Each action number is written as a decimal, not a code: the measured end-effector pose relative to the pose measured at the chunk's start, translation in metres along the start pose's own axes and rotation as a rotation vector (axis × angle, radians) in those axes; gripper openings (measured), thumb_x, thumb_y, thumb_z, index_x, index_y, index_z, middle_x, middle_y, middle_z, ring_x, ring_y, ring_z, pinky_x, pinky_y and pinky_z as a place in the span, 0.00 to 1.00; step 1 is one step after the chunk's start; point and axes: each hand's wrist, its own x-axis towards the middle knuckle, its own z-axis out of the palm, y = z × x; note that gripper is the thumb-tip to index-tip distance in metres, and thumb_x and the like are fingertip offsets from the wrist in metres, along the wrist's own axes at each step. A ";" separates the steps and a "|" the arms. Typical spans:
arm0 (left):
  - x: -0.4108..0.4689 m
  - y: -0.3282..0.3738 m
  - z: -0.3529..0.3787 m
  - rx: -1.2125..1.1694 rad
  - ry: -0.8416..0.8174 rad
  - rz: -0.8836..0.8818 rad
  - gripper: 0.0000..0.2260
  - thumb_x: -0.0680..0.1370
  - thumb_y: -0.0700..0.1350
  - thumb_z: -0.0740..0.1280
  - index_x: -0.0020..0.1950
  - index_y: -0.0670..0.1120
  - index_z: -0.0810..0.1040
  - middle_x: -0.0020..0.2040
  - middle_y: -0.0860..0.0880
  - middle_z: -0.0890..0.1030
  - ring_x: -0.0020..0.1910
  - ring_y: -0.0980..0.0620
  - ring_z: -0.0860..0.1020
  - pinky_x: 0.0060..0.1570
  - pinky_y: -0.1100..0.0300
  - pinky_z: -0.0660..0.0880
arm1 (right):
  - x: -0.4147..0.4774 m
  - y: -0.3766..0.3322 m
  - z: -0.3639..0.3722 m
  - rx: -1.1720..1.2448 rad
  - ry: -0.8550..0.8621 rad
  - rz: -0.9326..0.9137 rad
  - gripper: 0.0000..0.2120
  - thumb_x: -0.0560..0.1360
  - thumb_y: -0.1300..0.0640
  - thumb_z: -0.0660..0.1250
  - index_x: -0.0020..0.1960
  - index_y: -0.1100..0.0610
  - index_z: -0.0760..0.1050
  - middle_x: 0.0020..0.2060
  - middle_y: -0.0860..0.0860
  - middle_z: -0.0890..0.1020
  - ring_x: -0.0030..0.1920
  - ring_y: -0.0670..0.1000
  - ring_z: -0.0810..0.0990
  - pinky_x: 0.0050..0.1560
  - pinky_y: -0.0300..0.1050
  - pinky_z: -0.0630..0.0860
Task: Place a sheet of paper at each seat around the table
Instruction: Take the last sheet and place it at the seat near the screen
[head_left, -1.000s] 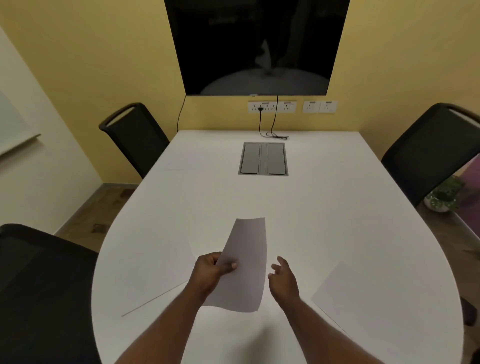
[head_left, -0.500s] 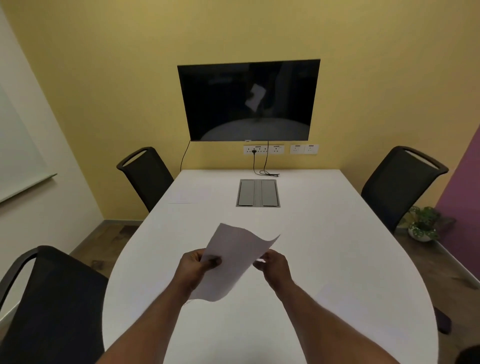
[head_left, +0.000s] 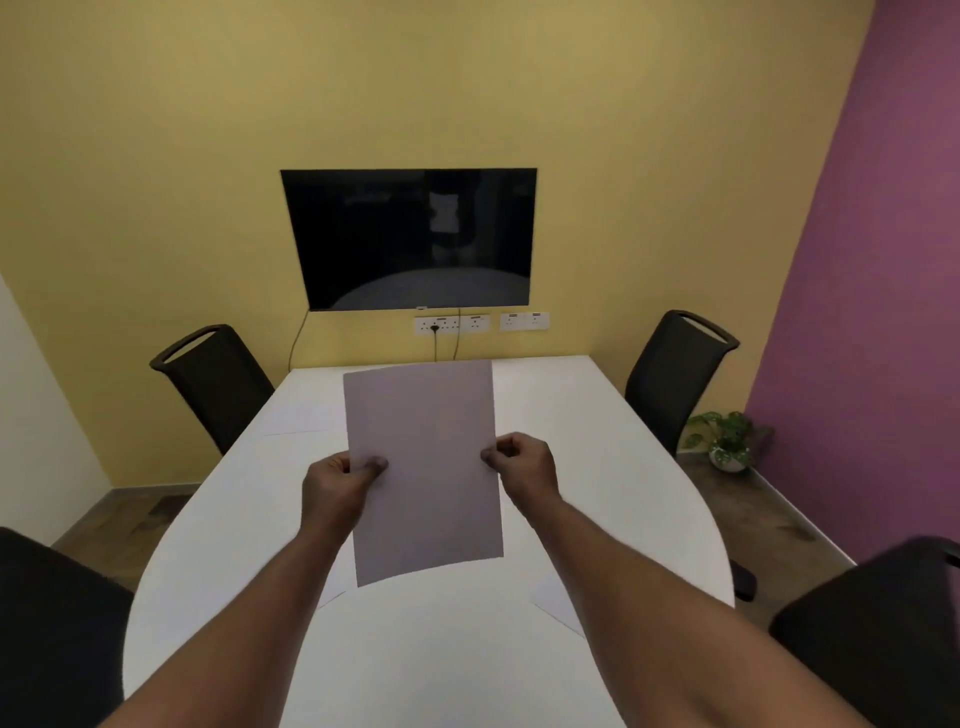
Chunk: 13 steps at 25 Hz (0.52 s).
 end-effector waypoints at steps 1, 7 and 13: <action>-0.008 0.008 0.011 0.004 0.001 0.023 0.05 0.73 0.47 0.76 0.45 0.47 0.85 0.42 0.47 0.87 0.41 0.45 0.86 0.46 0.47 0.83 | -0.003 -0.006 -0.017 -0.007 0.023 -0.022 0.03 0.71 0.62 0.75 0.41 0.56 0.82 0.41 0.53 0.86 0.45 0.56 0.85 0.51 0.53 0.82; -0.077 0.056 0.088 -0.019 0.004 0.101 0.03 0.72 0.46 0.76 0.42 0.49 0.85 0.40 0.49 0.86 0.40 0.46 0.85 0.43 0.52 0.82 | -0.026 -0.033 -0.125 -0.085 0.100 -0.116 0.03 0.73 0.57 0.74 0.43 0.51 0.81 0.40 0.45 0.85 0.43 0.49 0.84 0.47 0.47 0.81; -0.163 0.087 0.173 -0.044 0.012 0.120 0.03 0.72 0.47 0.76 0.41 0.49 0.85 0.40 0.48 0.86 0.42 0.44 0.85 0.47 0.47 0.82 | -0.057 -0.037 -0.242 -0.135 0.135 -0.166 0.02 0.73 0.56 0.74 0.45 0.52 0.81 0.41 0.47 0.85 0.44 0.50 0.84 0.46 0.44 0.80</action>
